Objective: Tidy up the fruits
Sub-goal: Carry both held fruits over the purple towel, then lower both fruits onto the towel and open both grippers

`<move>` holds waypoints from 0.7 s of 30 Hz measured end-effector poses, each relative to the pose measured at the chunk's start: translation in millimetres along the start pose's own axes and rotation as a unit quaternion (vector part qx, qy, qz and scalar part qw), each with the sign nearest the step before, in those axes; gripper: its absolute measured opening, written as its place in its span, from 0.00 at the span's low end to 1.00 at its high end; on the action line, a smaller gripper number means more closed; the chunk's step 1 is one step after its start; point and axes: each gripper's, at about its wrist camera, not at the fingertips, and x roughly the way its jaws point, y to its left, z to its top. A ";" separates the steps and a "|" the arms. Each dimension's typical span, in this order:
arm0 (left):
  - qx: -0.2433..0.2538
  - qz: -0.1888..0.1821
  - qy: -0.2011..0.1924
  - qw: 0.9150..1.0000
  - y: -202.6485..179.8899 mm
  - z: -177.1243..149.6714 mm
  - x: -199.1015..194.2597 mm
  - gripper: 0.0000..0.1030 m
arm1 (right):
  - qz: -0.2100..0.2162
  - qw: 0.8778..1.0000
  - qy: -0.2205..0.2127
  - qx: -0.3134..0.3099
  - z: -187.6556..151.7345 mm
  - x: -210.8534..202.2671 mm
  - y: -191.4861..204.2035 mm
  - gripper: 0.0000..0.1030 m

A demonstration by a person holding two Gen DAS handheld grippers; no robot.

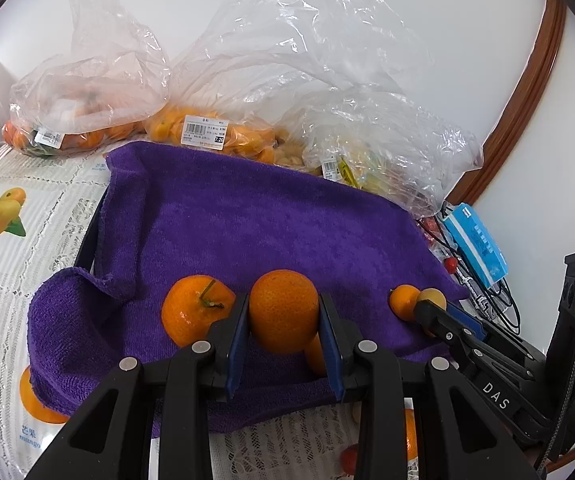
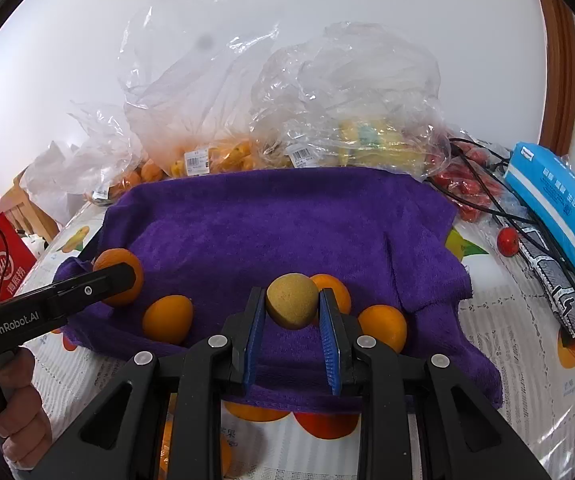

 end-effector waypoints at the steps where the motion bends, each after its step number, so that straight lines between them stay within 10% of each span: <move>1: 0.000 0.000 0.001 1.000 -0.2 -0.5 0.3 0.31 | 0.000 1.000 0.001 -0.001 0.1 0.3 0.0 0.26; 21: 0.001 0.001 0.007 1.000 -0.9 -2.2 3.3 0.31 | 0.004 1.000 0.015 -0.013 -1.9 3.9 4.6 0.26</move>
